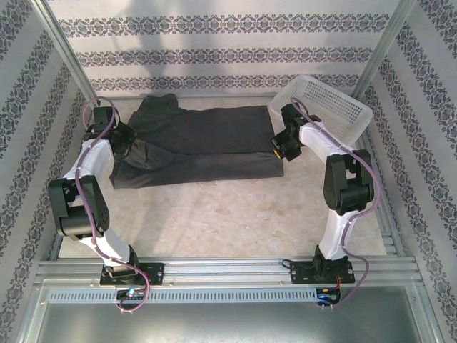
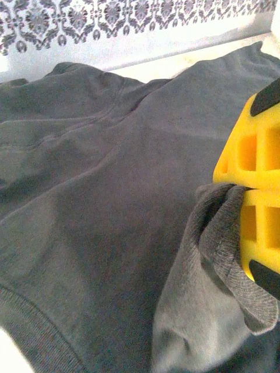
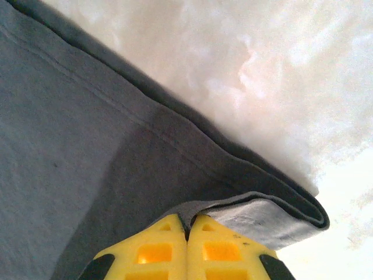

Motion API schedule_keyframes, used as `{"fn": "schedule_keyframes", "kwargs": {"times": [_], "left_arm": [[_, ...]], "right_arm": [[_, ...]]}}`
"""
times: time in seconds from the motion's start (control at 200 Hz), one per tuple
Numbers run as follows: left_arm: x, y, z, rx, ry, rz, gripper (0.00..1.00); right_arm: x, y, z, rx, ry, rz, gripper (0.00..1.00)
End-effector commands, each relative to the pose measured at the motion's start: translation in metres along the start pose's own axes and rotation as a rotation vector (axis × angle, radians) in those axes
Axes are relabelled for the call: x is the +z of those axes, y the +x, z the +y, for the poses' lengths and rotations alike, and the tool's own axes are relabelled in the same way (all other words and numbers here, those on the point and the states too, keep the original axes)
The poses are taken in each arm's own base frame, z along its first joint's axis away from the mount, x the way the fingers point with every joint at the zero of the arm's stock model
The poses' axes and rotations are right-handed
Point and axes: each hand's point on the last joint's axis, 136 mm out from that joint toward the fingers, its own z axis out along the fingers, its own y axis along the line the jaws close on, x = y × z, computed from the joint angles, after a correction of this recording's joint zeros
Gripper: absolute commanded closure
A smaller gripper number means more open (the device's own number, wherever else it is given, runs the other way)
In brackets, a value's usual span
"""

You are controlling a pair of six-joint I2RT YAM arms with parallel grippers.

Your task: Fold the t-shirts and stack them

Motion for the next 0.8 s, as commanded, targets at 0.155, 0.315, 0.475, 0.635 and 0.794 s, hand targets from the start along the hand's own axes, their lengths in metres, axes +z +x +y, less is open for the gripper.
{"fn": "schedule_keyframes", "kwargs": {"times": [0.155,0.315,0.475,0.635,0.794], "left_arm": [[0.004,-0.019,0.012,0.021,-0.054,-0.024,1.00],[0.008,-0.024,0.019,0.009,-0.074,-0.030,1.00],[0.016,-0.031,0.020,0.010,-0.087,-0.023,0.98],[0.004,-0.050,0.027,0.000,-0.105,-0.029,0.36],[-0.026,-0.047,0.062,-0.045,-0.177,-0.014,0.28]], "right_arm": [[0.004,-0.012,0.007,0.004,0.020,-0.016,1.00],[0.007,-0.014,0.011,-0.006,0.024,-0.019,1.00],[0.018,-0.015,0.025,-0.041,-0.014,0.022,0.96],[0.000,-0.019,0.041,-0.160,-0.056,0.020,0.52],[-0.028,-0.015,0.015,-0.212,-0.074,-0.022,0.45]]}}
